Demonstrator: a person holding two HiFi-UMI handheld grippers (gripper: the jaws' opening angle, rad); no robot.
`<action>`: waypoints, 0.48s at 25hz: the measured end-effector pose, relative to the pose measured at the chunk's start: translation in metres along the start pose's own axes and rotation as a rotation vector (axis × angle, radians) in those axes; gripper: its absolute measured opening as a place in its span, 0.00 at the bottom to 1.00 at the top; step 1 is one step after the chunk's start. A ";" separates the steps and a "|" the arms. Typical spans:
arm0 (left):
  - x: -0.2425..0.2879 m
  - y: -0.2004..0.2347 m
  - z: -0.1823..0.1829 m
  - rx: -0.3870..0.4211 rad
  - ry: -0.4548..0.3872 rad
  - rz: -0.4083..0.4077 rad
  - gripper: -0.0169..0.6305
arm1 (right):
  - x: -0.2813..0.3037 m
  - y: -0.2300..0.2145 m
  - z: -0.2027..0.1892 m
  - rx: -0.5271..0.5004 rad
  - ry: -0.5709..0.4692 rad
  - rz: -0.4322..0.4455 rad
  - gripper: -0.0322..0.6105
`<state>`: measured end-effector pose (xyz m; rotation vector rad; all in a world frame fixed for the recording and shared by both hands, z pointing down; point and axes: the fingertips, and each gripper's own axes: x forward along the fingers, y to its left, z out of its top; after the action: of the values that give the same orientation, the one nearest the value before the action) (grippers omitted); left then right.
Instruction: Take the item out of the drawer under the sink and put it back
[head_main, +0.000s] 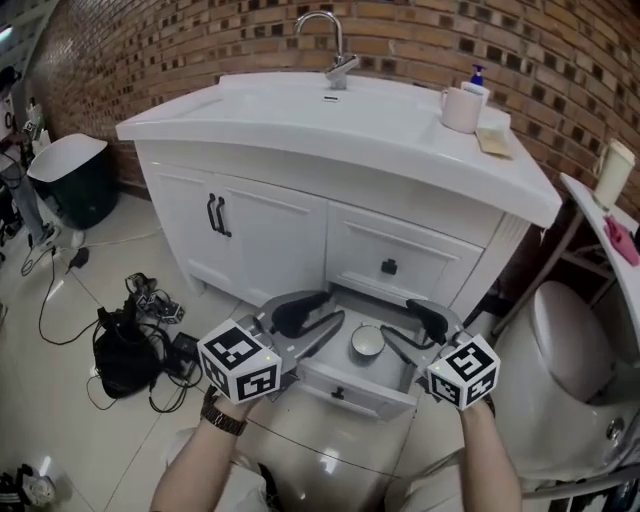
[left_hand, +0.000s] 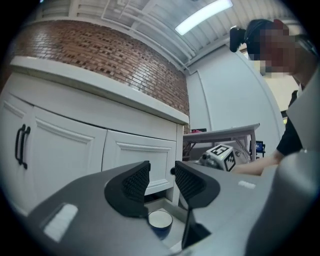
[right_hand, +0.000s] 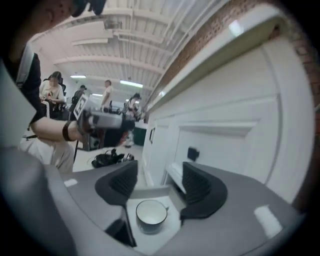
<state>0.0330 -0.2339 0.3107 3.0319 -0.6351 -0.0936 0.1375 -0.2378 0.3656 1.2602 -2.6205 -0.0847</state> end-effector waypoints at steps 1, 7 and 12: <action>-0.003 0.000 0.003 0.044 0.011 0.010 0.31 | -0.016 -0.002 0.018 0.006 -0.078 -0.034 0.40; -0.014 -0.020 0.022 0.095 -0.004 -0.002 0.32 | -0.102 0.002 0.045 0.014 -0.209 -0.179 0.08; -0.018 -0.031 0.016 0.064 0.010 -0.011 0.32 | -0.120 0.003 0.037 0.001 -0.173 -0.205 0.07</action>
<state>0.0278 -0.1984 0.2938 3.0952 -0.6322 -0.0591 0.1985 -0.1445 0.3086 1.5850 -2.6212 -0.2370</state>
